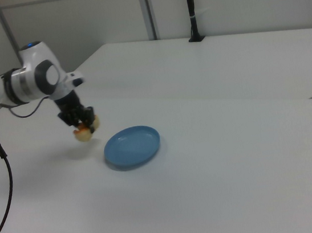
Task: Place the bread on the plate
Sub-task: 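Lift the bread roll and carry it over the blue plate, then lower the bread roll onto the plate and open the gripper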
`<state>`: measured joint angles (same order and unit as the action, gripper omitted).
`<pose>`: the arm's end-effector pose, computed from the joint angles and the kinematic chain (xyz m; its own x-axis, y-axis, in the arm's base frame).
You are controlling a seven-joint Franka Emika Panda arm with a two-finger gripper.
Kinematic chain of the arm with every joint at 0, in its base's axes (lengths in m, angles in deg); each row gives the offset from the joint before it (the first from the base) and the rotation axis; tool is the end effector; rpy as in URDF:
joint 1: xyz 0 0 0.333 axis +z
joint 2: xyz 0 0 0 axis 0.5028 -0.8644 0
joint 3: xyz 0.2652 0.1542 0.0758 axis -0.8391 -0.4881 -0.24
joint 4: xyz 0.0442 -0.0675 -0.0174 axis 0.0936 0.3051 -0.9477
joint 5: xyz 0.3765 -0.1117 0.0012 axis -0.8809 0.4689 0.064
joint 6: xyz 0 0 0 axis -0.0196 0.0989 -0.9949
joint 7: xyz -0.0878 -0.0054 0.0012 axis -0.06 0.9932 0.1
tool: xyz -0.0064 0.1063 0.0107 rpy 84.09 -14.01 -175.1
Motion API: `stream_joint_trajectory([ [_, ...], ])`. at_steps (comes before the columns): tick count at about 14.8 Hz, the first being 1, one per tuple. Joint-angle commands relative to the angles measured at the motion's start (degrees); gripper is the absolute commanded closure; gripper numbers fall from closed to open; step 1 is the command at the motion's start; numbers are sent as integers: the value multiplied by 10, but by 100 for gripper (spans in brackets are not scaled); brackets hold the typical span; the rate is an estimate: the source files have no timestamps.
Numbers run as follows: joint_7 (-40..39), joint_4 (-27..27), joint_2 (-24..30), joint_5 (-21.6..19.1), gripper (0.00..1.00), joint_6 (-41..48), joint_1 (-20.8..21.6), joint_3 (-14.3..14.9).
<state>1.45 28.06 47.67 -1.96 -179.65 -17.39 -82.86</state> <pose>0.6703 0.1999 0.3736 0.9825 0.1516 0.1079 0.1391 -0.9835 0.1154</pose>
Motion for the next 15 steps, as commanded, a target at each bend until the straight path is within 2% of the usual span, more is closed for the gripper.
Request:
stream_joint_trajectory([
  [1,-95,-5,29,0,60,42,-60,18],
  [4,-138,-3,35,-1,60,54,-78,39],
  [6,-144,1,32,0,60,53,-92,41],
  [9,-134,20,21,0,60,36,-92,40],
  [15,-123,23,-11,5,59,-24,-96,39],
])
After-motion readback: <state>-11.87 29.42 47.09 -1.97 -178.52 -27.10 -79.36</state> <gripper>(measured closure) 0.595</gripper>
